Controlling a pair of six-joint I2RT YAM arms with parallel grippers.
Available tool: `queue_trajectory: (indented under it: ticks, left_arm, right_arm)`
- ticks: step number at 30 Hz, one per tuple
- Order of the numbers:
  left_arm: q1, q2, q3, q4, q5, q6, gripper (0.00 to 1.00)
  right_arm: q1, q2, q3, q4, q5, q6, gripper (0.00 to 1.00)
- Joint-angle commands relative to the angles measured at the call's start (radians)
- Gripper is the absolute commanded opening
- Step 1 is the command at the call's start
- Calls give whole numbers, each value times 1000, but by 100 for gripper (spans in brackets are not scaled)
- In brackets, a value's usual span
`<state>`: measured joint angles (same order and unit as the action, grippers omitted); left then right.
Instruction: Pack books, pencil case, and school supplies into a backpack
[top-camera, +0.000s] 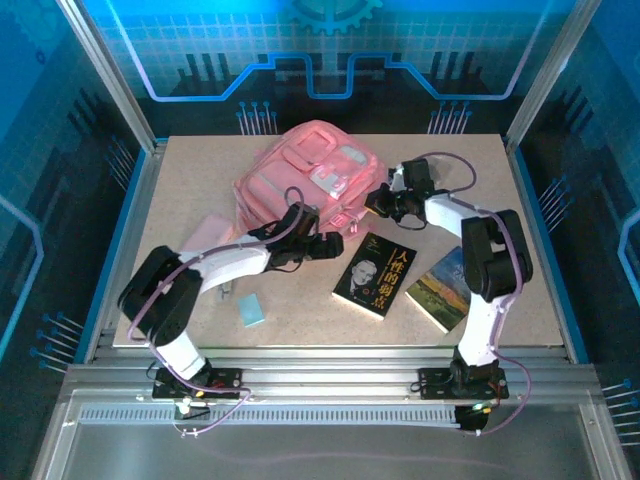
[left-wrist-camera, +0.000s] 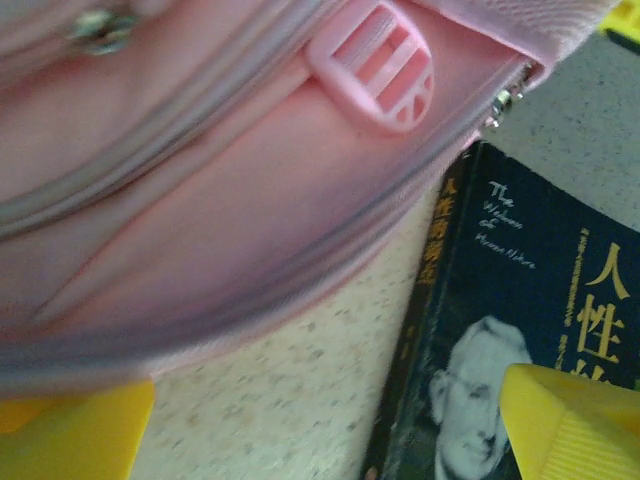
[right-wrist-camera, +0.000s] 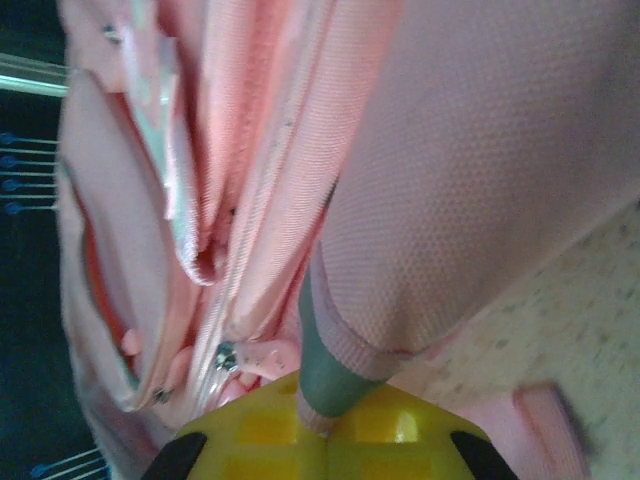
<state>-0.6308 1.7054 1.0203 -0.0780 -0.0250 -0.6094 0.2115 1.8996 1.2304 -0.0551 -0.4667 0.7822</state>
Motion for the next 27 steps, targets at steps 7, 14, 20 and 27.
queue_trajectory:
  ticks: [7,14,20,27]
  left_arm:
    - [-2,118,135,114,84,85,72]
    - [-8,120,145,204,144,84,64]
    - [-49,36,190,27,56,72,67]
    - [-101,-41,126,17,37,-77,70]
  right_arm:
    - [27,-177,-80,-80,-104,20,0]
    - [57,-223,-85,-134,-67,43,0]
    - [44,-228,-147,-60,17,128,0]
    - [43,-191,-213,124,46,298,0]
